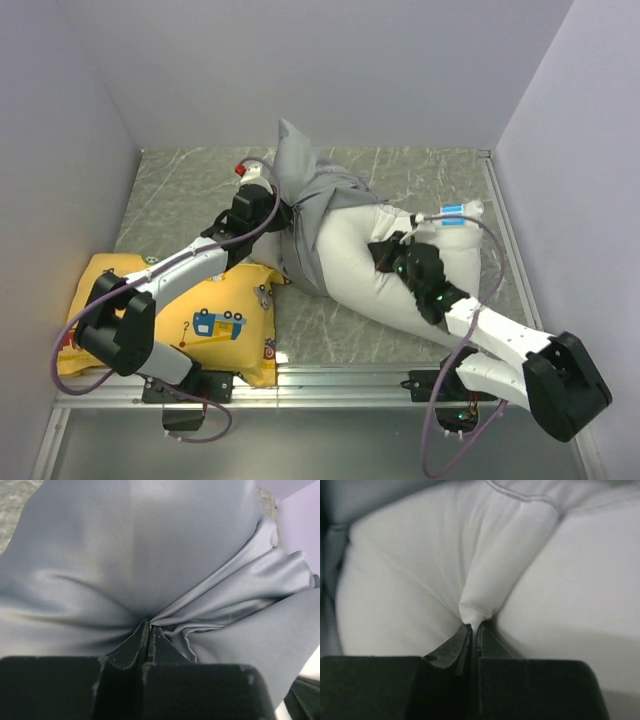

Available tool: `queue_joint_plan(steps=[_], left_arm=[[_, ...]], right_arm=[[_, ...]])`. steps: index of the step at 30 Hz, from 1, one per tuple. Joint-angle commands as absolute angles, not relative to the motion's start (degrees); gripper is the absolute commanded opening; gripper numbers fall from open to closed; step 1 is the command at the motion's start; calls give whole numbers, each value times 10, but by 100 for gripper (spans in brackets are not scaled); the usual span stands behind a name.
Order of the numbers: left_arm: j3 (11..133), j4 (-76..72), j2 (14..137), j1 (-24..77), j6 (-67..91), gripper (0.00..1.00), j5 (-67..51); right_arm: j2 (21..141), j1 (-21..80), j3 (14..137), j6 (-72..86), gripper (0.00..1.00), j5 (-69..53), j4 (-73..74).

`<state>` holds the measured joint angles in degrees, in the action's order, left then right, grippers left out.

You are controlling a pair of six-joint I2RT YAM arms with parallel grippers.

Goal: Remove the pillowcase from the pillow

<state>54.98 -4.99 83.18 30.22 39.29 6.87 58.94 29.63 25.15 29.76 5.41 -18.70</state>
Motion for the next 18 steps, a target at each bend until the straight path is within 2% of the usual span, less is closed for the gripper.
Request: queue_joint_plan(steps=[1,5,6,7,8,11,14,18], left_arm=[[518,-54,838,315,402,0,91],[535,-43,838,317,392,0,84],[554,-28,836,317,381,4,85],[566,-22,835,316,374,9,82],[578,-14,831,316,360,26,79],[650,43,825,317,327,56,76],[729,95,821,319,279,71,91],[873,184,866,327,174,75,49]], right_arm=[[627,368,158,366,0,76,-266],[647,461,180,366,0,155,-252],[654,466,188,366,0,156,-253],[657,471,191,366,0,156,-257],[660,487,192,364,0,159,-258],[673,519,190,364,0,190,-262],[691,559,186,370,0,221,-263],[716,589,199,369,0,240,-253]])
